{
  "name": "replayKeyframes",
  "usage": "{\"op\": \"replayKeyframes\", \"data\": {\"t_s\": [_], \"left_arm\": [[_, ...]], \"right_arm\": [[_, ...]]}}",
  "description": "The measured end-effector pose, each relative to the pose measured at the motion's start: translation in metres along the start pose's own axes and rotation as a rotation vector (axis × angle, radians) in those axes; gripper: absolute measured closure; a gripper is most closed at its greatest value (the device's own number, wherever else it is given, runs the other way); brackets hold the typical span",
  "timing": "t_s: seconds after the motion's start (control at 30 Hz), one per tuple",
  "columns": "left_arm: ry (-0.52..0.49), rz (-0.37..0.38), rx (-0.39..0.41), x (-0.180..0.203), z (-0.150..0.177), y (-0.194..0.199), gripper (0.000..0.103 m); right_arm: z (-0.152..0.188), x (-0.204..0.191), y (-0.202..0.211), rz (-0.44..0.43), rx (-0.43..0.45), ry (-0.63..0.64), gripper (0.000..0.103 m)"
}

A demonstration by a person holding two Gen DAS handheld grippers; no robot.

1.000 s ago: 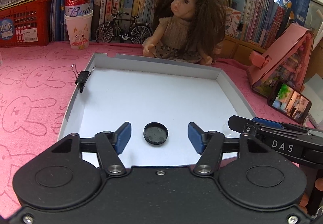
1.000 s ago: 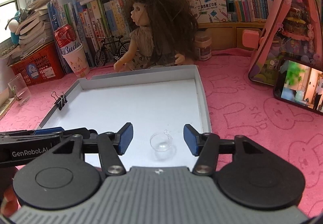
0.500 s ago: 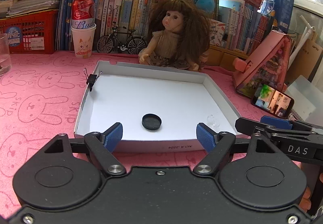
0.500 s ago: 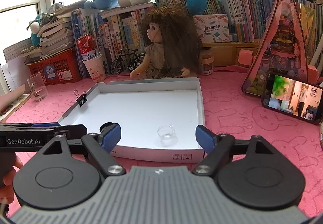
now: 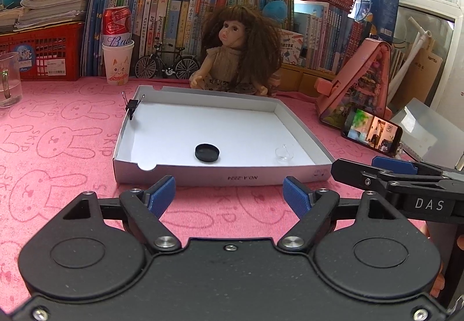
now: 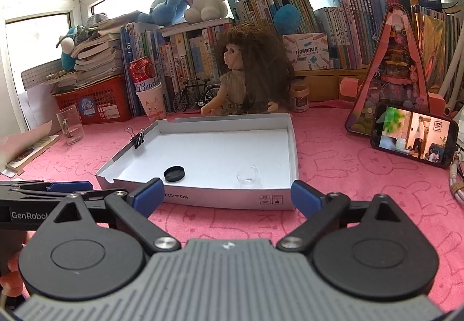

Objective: Organize rigid objects
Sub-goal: 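Withdraw both tools from the tray back toward the remaining objects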

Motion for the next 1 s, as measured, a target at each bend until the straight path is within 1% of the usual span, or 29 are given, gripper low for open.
{"op": "replayKeyframes", "data": {"t_s": [0.13,0.5,0.67,0.87,1.0], "left_arm": [[-0.012,-0.001,0.017,0.0,0.005,0.009,0.023],[-0.066,0.045,0.065,0.007,0.026,0.036,0.02],[-0.065,0.06,0.059,0.006,0.039,0.043,0.02],[-0.081,0.044,0.052,0.004,0.049,0.048,0.02],[-0.081,0.031,0.051,0.002,0.056,0.052,0.02]], "right_arm": [[0.005,-0.005,0.007,-0.001,0.004,0.019,0.003],[0.027,-0.012,0.027,0.019,0.033,0.076,0.002],[0.04,-0.017,0.035,0.019,0.039,0.096,0.002],[0.05,-0.019,0.042,0.032,0.038,0.137,0.002],[0.055,-0.018,0.046,0.042,0.037,0.142,0.002]]}}
Point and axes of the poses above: each gripper's, at about its wrist camera, not at the fingertips, and y roughly against the way its jaws point, x to its right, z to its underside, the point moved 4 cm from there along -y, roughly the way its jaws point, and after that the axes turned 8 degrees about x, right-handed, at the moved point
